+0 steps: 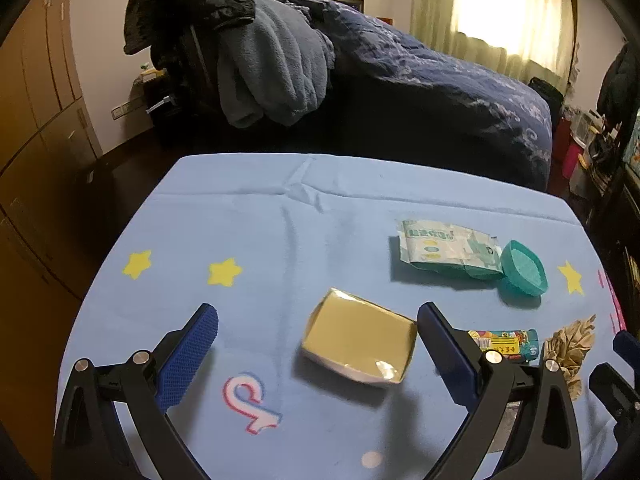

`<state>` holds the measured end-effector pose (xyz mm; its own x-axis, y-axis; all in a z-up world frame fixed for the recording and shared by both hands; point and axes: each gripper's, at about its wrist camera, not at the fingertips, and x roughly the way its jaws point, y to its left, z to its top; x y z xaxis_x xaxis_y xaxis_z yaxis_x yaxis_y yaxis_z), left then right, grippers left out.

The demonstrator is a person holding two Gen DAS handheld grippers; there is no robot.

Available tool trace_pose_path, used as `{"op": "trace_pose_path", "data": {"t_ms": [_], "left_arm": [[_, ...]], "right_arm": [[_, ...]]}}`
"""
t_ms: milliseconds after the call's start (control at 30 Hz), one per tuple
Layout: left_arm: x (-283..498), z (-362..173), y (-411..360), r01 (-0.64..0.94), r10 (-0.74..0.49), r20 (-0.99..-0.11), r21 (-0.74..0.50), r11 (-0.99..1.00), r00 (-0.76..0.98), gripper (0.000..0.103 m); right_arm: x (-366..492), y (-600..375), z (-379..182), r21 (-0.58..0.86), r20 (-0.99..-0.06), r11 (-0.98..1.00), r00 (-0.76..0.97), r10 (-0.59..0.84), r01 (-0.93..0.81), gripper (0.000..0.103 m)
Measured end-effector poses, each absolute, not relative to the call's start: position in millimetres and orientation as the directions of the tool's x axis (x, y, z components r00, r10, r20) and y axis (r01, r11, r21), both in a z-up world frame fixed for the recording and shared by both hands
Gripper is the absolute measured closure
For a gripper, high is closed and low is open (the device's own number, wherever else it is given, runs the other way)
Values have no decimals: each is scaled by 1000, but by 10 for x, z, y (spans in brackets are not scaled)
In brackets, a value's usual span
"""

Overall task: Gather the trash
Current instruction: 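Grasp the yellow box with the left tool while the right tool grasps the crumpled brown paper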

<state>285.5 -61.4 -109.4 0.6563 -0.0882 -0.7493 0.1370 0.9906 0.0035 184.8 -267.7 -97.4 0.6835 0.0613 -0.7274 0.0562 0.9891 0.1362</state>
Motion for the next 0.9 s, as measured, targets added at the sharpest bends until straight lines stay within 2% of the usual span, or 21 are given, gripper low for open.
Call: {"op": "trace_pose_path", "data": {"t_ms": [133, 233, 300, 333, 400, 833, 900], "left_arm": [[2869, -1090, -666, 137, -68, -748, 31, 990, 660, 8], [2889, -1134, -707, 140, -47, -770, 56, 989, 636, 23], [2912, -1162, -715, 143, -52, -785, 47, 989, 618, 38], [2907, -1168, -708, 142, -57, -785, 39, 989, 617, 40], [2893, -1163, -699, 144, -63, -784, 33, 989, 617, 50], [2812, -1079, -471, 102, -63, -780, 1, 995, 623, 52], [2790, -1056, -430, 98, -67, -777, -7, 995, 626, 52]], "right_arm": [[1880, -2684, -981, 142, -729, 988, 681, 65, 58, 31], [1889, -2678, -982, 137, -729, 989, 681, 63, 55, 31], [1897, -2671, -983, 135, -729, 989, 681, 63, 52, 31], [1901, -2660, -985, 133, -730, 990, 681, 63, 51, 31], [1922, -2657, -987, 129, -731, 990, 680, 60, 51, 31], [2168, -2536, -1138, 90, -769, 995, 638, 35, 53, 31], [2201, -2533, -1175, 83, -777, 995, 628, 28, 59, 35]]}}
